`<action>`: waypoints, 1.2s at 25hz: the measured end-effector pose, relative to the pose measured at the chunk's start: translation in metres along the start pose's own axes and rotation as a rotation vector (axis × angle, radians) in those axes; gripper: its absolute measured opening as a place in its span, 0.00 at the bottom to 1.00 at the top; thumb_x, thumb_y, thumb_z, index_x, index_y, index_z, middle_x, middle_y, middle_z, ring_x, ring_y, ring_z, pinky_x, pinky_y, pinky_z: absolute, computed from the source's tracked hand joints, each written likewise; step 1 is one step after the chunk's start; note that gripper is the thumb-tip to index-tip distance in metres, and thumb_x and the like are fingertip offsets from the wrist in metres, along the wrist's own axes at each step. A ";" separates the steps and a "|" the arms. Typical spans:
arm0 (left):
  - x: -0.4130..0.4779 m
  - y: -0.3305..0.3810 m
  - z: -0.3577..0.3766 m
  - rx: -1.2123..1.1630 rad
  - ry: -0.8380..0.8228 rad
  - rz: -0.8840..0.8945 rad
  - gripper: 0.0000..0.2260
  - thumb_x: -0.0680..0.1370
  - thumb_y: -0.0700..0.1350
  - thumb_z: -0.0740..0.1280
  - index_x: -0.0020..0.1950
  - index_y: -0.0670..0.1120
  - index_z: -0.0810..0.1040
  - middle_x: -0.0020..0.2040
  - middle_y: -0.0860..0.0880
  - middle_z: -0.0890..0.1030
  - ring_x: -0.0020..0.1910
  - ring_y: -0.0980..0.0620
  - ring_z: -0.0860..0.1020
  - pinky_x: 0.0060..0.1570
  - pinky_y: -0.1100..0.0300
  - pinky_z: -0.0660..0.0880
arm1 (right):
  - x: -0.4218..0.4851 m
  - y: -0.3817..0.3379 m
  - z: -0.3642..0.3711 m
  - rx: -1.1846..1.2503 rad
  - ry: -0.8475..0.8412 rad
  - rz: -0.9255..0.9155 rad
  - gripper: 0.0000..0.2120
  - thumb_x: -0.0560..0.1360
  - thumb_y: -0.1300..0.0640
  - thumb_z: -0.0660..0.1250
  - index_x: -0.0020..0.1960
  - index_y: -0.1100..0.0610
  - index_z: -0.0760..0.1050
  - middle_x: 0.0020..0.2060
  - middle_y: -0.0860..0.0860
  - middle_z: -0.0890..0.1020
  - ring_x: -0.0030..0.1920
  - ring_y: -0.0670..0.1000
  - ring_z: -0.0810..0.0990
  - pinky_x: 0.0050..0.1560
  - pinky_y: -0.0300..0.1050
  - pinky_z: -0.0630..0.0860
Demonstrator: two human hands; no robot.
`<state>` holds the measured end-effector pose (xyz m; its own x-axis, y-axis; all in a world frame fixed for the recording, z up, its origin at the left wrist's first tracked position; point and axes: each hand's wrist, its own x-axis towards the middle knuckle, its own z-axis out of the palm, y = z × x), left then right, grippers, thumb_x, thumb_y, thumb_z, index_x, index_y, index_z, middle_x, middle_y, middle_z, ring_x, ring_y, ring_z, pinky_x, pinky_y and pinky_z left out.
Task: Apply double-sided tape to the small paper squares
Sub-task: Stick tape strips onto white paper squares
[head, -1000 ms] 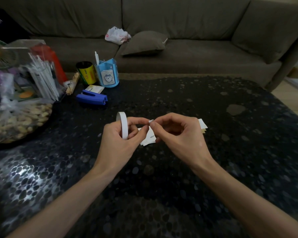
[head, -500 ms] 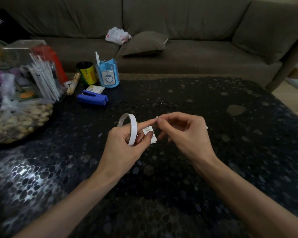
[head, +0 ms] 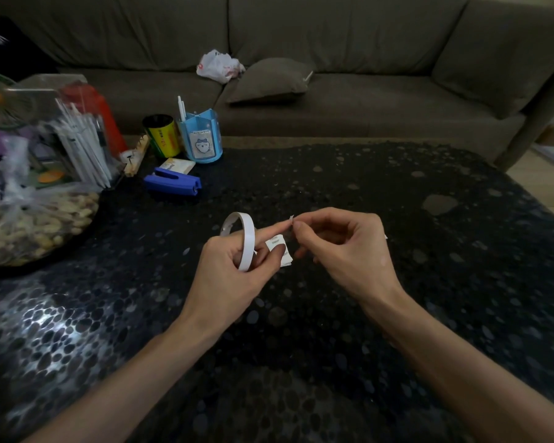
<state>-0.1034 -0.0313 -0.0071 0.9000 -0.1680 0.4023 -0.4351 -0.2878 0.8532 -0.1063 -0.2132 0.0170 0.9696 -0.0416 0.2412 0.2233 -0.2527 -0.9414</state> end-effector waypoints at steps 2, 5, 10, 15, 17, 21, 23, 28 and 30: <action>0.000 0.001 0.000 -0.015 -0.005 0.001 0.17 0.79 0.39 0.72 0.65 0.55 0.82 0.29 0.46 0.76 0.29 0.49 0.73 0.36 0.69 0.73 | 0.000 -0.001 0.000 -0.002 -0.005 0.000 0.04 0.78 0.62 0.74 0.52 0.57 0.87 0.41 0.48 0.88 0.38 0.46 0.87 0.38 0.33 0.79; 0.000 0.000 0.000 -0.010 -0.008 0.004 0.17 0.79 0.39 0.72 0.65 0.55 0.82 0.30 0.46 0.77 0.30 0.48 0.74 0.37 0.68 0.74 | 0.000 -0.001 -0.001 -0.011 -0.013 -0.003 0.04 0.78 0.61 0.74 0.52 0.57 0.86 0.42 0.48 0.88 0.39 0.46 0.87 0.39 0.33 0.80; -0.002 -0.002 0.000 0.030 -0.022 0.001 0.17 0.79 0.39 0.72 0.67 0.51 0.82 0.29 0.55 0.75 0.30 0.55 0.75 0.39 0.70 0.74 | -0.001 -0.001 0.000 -0.041 0.009 -0.025 0.03 0.77 0.62 0.75 0.50 0.57 0.86 0.41 0.47 0.88 0.40 0.46 0.87 0.43 0.37 0.83; -0.001 0.005 0.001 -0.002 -0.028 -0.003 0.15 0.79 0.36 0.72 0.65 0.47 0.84 0.29 0.62 0.77 0.30 0.60 0.76 0.37 0.72 0.73 | -0.001 -0.002 0.001 -0.047 0.014 0.007 0.03 0.76 0.63 0.75 0.47 0.56 0.85 0.40 0.47 0.87 0.39 0.47 0.87 0.44 0.39 0.84; 0.000 0.010 -0.001 -0.059 -0.032 -0.029 0.14 0.79 0.36 0.72 0.63 0.47 0.84 0.32 0.61 0.81 0.32 0.62 0.78 0.38 0.73 0.74 | -0.001 -0.004 0.001 -0.043 0.006 0.015 0.03 0.76 0.63 0.75 0.46 0.56 0.85 0.40 0.47 0.87 0.38 0.47 0.87 0.43 0.37 0.83; 0.002 0.011 -0.002 -0.168 -0.010 -0.136 0.11 0.79 0.40 0.73 0.58 0.52 0.87 0.37 0.52 0.84 0.36 0.59 0.81 0.41 0.68 0.77 | -0.001 -0.006 0.000 0.008 0.000 0.044 0.02 0.76 0.63 0.75 0.45 0.57 0.85 0.39 0.49 0.87 0.37 0.46 0.87 0.42 0.36 0.82; 0.002 0.012 -0.003 -0.225 0.002 -0.207 0.09 0.79 0.41 0.72 0.56 0.51 0.87 0.33 0.54 0.82 0.32 0.61 0.78 0.36 0.68 0.75 | -0.001 -0.006 0.000 0.023 -0.010 0.058 0.02 0.76 0.63 0.75 0.45 0.57 0.85 0.39 0.50 0.87 0.36 0.47 0.87 0.42 0.37 0.82; 0.004 0.009 -0.004 -0.385 0.043 -0.401 0.07 0.79 0.43 0.72 0.54 0.50 0.88 0.27 0.57 0.75 0.25 0.59 0.69 0.26 0.68 0.65 | 0.001 -0.004 0.001 0.007 -0.014 0.070 0.03 0.75 0.63 0.75 0.44 0.57 0.85 0.39 0.51 0.87 0.36 0.46 0.85 0.41 0.36 0.82; 0.005 0.007 -0.005 -0.419 0.050 -0.449 0.06 0.79 0.44 0.72 0.53 0.51 0.88 0.28 0.57 0.75 0.26 0.59 0.67 0.26 0.66 0.64 | 0.001 -0.002 0.001 -0.009 -0.004 0.069 0.03 0.75 0.63 0.75 0.44 0.57 0.85 0.39 0.51 0.87 0.35 0.47 0.85 0.41 0.37 0.82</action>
<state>-0.1017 -0.0299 0.0028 0.9974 -0.0686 -0.0199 0.0252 0.0770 0.9967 -0.1055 -0.2115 0.0191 0.9831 -0.0553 0.1745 0.1548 -0.2578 -0.9537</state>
